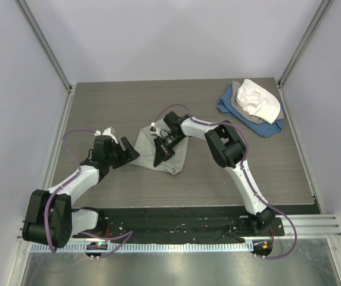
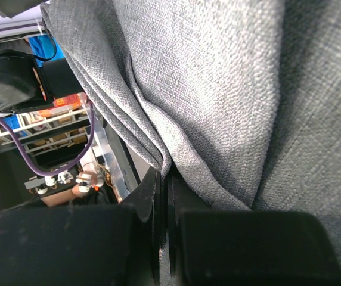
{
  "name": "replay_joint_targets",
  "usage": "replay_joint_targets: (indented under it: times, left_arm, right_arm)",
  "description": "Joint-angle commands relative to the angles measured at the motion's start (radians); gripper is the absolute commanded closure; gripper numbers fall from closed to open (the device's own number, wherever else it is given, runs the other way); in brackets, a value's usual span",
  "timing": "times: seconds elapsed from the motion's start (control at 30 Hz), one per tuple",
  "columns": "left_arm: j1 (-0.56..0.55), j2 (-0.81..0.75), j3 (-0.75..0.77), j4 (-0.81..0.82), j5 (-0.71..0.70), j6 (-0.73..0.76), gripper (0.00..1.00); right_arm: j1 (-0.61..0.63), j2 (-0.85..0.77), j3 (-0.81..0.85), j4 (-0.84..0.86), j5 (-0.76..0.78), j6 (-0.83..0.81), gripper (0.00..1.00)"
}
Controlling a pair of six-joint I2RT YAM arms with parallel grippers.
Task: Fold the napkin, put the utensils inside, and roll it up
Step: Roll the napkin with the utensil
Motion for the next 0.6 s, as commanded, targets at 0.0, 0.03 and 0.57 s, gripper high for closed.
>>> replay_joint_targets:
  times: [0.0,0.03,0.57]
  left_arm:
    - [0.003,-0.018,-0.027,-0.016,-0.059,0.019,0.23]
    - [0.001,-0.013,-0.029,-0.012,-0.059,0.021,0.23]
    - [0.003,0.135,-0.003,0.112,-0.048,0.016,0.36]
  right_arm:
    - [-0.007,0.068,0.008,0.037,0.138,-0.015,0.99]
    - [-0.007,0.071,0.008,0.039,0.138,-0.012,0.99]
    - [-0.011,0.079,0.001,0.052,0.142,0.005,0.99]
